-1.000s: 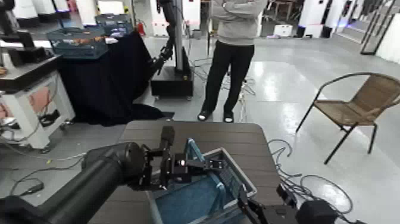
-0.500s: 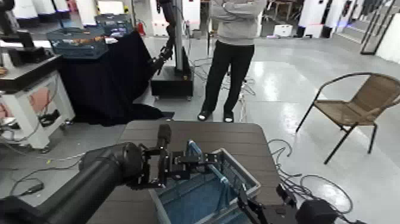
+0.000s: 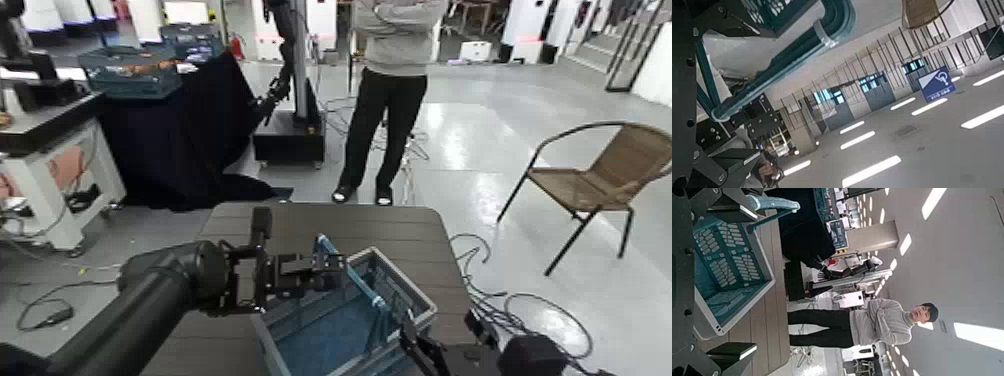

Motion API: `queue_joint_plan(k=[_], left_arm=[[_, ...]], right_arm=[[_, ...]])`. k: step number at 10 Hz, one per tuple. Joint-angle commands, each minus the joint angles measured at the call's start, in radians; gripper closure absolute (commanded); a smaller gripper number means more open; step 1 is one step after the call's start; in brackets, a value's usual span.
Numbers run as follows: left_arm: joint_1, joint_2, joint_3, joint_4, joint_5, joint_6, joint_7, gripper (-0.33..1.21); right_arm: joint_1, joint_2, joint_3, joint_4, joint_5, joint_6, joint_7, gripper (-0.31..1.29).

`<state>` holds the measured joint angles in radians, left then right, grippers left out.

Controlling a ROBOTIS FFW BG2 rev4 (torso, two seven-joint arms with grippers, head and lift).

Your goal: Place the crate on the table.

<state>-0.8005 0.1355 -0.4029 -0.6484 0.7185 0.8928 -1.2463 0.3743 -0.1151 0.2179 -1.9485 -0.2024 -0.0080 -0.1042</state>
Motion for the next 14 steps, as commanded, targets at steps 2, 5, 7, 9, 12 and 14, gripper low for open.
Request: queue_joint_plan(k=[2, 5, 7, 9, 12, 14], left_arm=[[0.067, 0.024, 0.13, -0.145, -0.137, -0.034, 0.057, 0.21], [0.196, 0.072, 0.207, -0.399, -0.159, -0.061, 0.186, 0.21], [0.323, 0.116, 0.263, -0.591, -0.05, -0.06, 0.364, 0.21], [0.463, 0.133, 0.338, -0.772, 0.012, -0.112, 0.501, 0.21], [0.636, 0.125, 0.386, -0.987, 0.026, -0.279, 0.653, 0.21], [0.745, 0.115, 0.384, -1.085, -0.028, -0.423, 0.749, 0.21]], right_arm=[[0.006, 0.0, -0.006, -0.004, 0.0, 0.005, 0.0, 0.15], [0.015, 0.005, -0.015, -0.01, 0.0, 0.007, 0.0, 0.15], [0.014, 0.005, -0.015, -0.009, -0.002, 0.008, 0.001, 0.15], [0.012, 0.003, -0.015, -0.007, -0.006, 0.008, 0.003, 0.15], [0.012, 0.002, -0.018, -0.007, -0.008, 0.005, 0.005, 0.15], [0.014, 0.0, -0.022, -0.007, -0.009, 0.0, 0.005, 0.15]])
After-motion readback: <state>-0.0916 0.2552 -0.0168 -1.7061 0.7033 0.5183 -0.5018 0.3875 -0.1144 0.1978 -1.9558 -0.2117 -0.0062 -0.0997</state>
